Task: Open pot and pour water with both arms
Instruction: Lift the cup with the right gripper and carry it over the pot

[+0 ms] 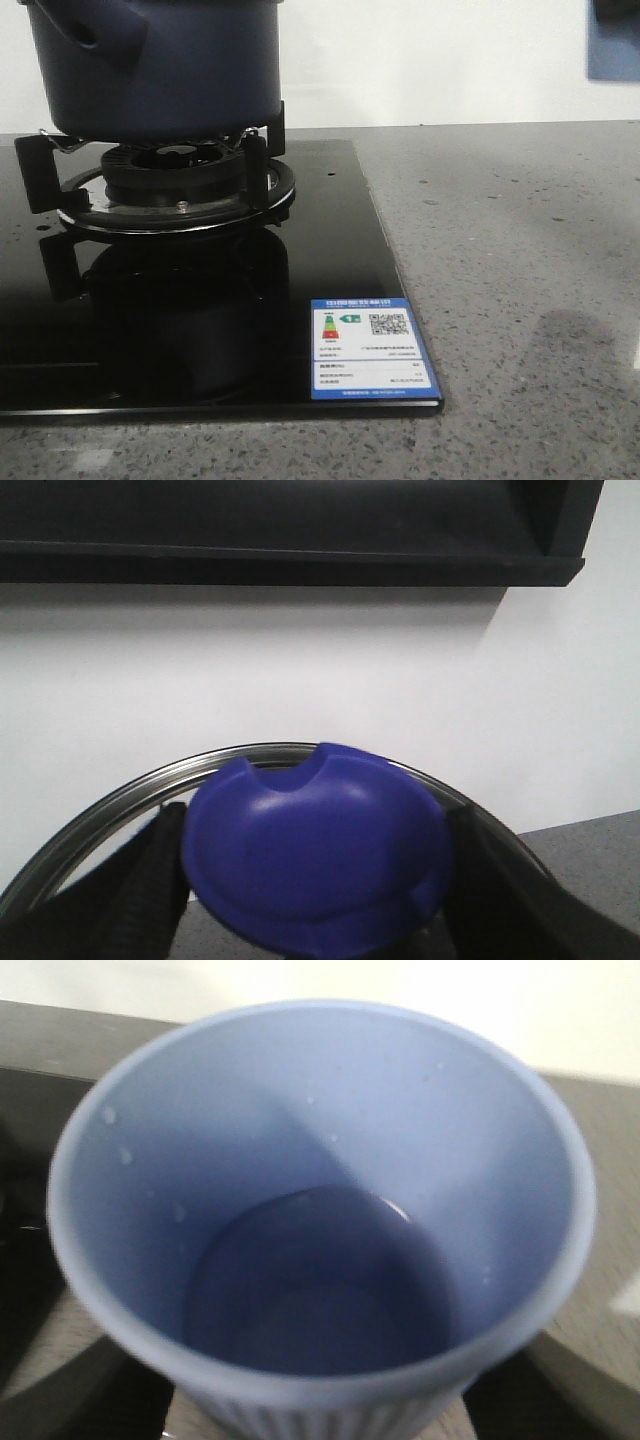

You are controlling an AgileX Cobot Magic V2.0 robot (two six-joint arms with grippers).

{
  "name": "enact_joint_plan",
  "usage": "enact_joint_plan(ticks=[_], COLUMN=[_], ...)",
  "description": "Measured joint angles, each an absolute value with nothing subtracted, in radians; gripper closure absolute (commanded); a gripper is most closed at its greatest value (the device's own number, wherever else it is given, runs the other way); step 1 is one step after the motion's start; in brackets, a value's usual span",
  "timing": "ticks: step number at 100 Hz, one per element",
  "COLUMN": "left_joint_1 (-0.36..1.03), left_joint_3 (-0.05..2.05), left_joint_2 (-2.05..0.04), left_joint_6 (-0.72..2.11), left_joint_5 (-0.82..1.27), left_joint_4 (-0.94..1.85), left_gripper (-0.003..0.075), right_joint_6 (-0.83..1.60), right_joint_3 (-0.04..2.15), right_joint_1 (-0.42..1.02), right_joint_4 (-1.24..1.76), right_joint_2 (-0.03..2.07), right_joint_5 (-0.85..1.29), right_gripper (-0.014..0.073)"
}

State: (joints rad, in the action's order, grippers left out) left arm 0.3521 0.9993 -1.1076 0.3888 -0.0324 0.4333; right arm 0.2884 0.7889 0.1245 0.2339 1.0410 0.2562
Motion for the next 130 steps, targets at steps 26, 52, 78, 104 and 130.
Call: enact_joint_plan(ticks=[26, 52, 78, 104, 130], left_joint_1=[0.352, 0.294, 0.252, 0.252, 0.252], left_joint_3=[0.999, 0.999, 0.999, 0.999, 0.999], left_joint_2=[-1.108, -1.108, -1.108, -1.108, -1.108], left_joint_6=[0.389, 0.389, 0.389, 0.389, 0.389], left_joint_5=[-0.037, -0.024, -0.007, 0.000, 0.000], left_joint_4=[0.429, 0.424, 0.424, 0.424, 0.423], left_gripper=[0.0383, 0.0383, 0.0383, 0.0383, 0.0383], right_joint_6=[0.375, 0.479, 0.547, 0.553, 0.554], right_joint_3=[1.038, 1.295, 1.512, 1.611, 1.628], right_joint_1=[0.255, 0.326, 0.410, 0.544, 0.628], right_joint_4=[0.221, 0.211, 0.127, -0.120, -0.376], right_joint_2=[1.155, 1.334, 1.506, 1.621, 1.676], right_joint_5=[0.449, 0.614, 0.747, 0.772, 0.761], right_gripper=[0.0274, 0.0274, 0.0274, 0.0274, 0.0274])
